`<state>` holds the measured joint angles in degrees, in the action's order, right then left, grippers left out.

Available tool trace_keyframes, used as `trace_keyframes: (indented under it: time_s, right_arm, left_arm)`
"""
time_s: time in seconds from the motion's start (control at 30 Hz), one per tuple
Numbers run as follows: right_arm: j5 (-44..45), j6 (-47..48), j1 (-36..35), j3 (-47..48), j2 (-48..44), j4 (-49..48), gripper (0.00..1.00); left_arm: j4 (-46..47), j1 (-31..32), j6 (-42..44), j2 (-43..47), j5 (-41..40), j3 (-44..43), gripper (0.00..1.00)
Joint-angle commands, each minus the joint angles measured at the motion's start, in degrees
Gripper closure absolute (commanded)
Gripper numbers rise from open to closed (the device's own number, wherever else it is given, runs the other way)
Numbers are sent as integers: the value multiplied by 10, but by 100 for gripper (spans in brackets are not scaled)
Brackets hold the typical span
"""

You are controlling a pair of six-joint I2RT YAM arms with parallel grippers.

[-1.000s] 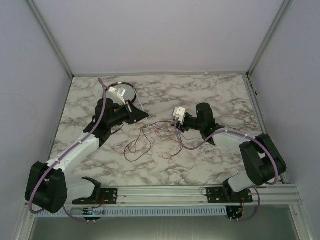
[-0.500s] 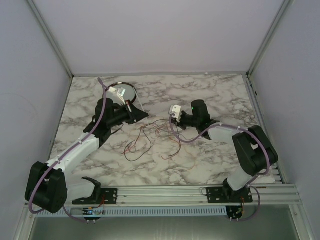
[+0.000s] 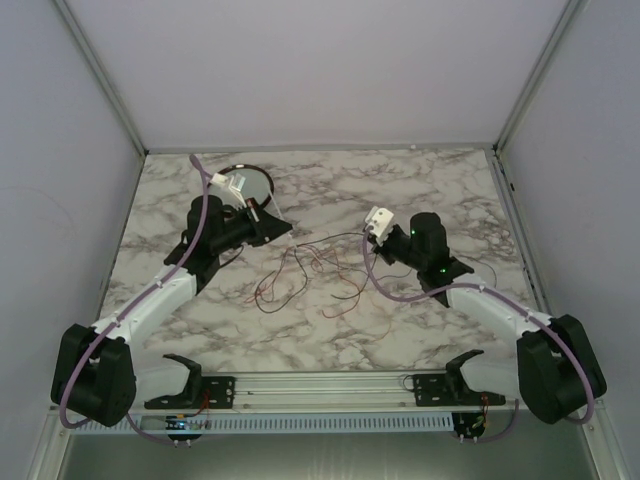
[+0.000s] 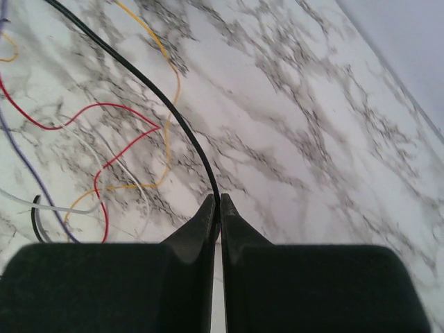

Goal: Zip-tie the wires
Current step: Adjust the cable at the center of the board.

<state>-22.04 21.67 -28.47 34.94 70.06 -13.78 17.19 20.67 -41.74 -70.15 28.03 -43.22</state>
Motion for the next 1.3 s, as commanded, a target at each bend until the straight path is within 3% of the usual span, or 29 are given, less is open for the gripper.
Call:
trace_keyframes:
  time_s: [0.0, 0.23, 1.27]
  right_arm:
    - [80, -41, 11, -5, -21, 22, 100]
    - [146, -78, 41, -2, -32, 30, 100]
    - [289, -165, 90, 2, -17, 44, 100]
  left_arm:
    - [-8, -6, 3, 18, 5, -12, 100]
    - [-14, -9, 2, 29, -1, -7, 100]
    - [-30, -23, 4, 36, 2, -13, 100]
